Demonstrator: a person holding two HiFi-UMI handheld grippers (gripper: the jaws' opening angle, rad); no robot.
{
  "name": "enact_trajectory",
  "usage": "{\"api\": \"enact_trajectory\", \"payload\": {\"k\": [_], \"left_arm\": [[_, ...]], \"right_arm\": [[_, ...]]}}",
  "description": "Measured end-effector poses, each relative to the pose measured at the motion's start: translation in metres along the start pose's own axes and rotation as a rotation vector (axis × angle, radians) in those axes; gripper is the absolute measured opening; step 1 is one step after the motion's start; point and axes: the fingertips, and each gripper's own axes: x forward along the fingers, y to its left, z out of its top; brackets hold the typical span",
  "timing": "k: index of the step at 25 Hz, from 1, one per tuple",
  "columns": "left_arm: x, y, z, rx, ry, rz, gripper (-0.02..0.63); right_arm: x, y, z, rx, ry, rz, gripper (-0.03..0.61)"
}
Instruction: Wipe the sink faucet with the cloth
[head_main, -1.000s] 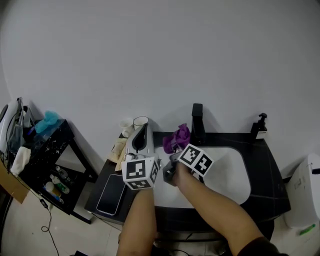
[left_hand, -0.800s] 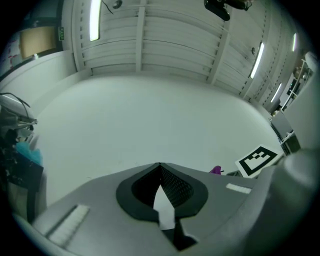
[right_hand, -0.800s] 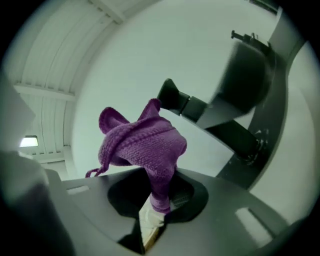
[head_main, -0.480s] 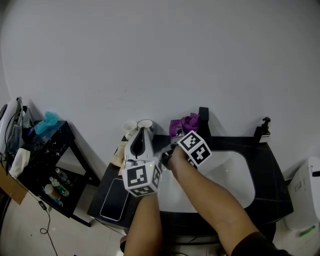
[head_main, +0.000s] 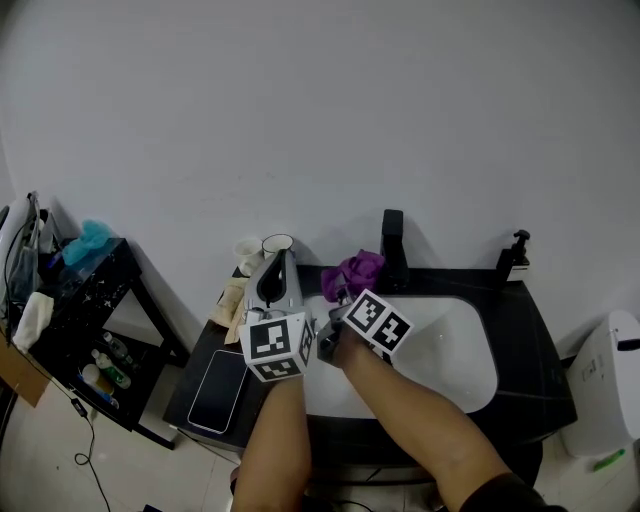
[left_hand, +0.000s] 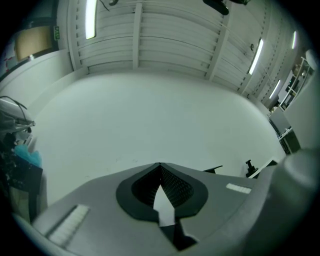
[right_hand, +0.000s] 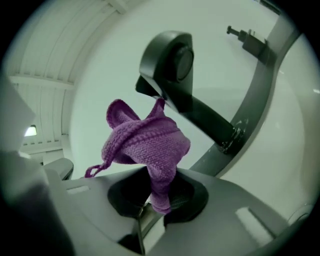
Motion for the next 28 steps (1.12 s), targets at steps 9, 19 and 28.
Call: {"api": "enact_trajectory", "payload": {"k": [9,19,28], "left_arm": [[0.003,-0.001,-0.033,0.004,0.101,-0.006,0.017],[0.008,-0.037,-0.066,-0.169,0.185,-0.103,0.018],[0.016,-0.082,-0.089,-0.179,0.281,-0.226,0.018]], "right_arm": [[-0.054,0.032,0.006,-0.284,0.032,0.143,0.063],[-0.144,0.051,0.116,-0.677,-0.201,0.286,0.063],[-0.129,-0.011,0.180,-0.788,-0.218,0.113,0.063]]}}
